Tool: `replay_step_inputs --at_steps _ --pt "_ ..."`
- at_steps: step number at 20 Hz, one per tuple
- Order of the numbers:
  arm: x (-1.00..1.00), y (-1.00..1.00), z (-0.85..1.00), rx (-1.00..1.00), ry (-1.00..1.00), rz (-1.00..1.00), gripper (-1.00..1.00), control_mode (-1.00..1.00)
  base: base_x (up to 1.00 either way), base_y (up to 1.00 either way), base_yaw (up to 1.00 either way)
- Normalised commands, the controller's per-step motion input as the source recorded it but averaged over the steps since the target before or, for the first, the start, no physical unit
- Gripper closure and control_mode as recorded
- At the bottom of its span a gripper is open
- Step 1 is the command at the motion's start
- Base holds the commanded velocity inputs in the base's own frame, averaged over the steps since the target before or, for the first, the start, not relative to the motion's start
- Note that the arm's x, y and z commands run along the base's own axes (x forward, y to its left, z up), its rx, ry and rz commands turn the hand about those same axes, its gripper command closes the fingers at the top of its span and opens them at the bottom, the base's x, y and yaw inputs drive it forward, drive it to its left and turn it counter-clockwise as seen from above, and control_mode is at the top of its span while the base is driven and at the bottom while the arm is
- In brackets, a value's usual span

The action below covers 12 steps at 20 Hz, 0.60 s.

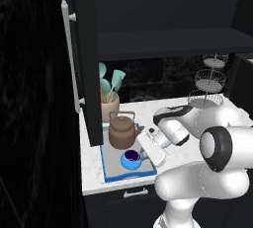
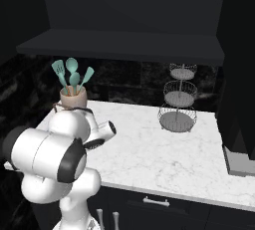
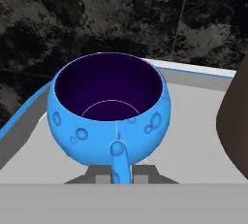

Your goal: Pick the kettle from the counter and place it on the tray. Then pick the mug from the cabinet and place it on the tray. Then close the cabinet doors.

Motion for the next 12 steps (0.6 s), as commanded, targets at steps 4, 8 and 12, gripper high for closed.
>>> replay_step_inputs --at_steps 4,8,12 --pt "-0.11 0.03 -0.04 0.0 0.0 -0.01 -1.0 -1.0 0.0 0.0 0.0" --pt "-0.15 0.03 0.08 0.0 0.0 -0.05 -1.0 -1.0 0.0 0.0 0.0" --pt "-0.2 0.01 0.18 0.0 0.0 -0.08 -1.0 -1.0 0.0 0.0 0.0"
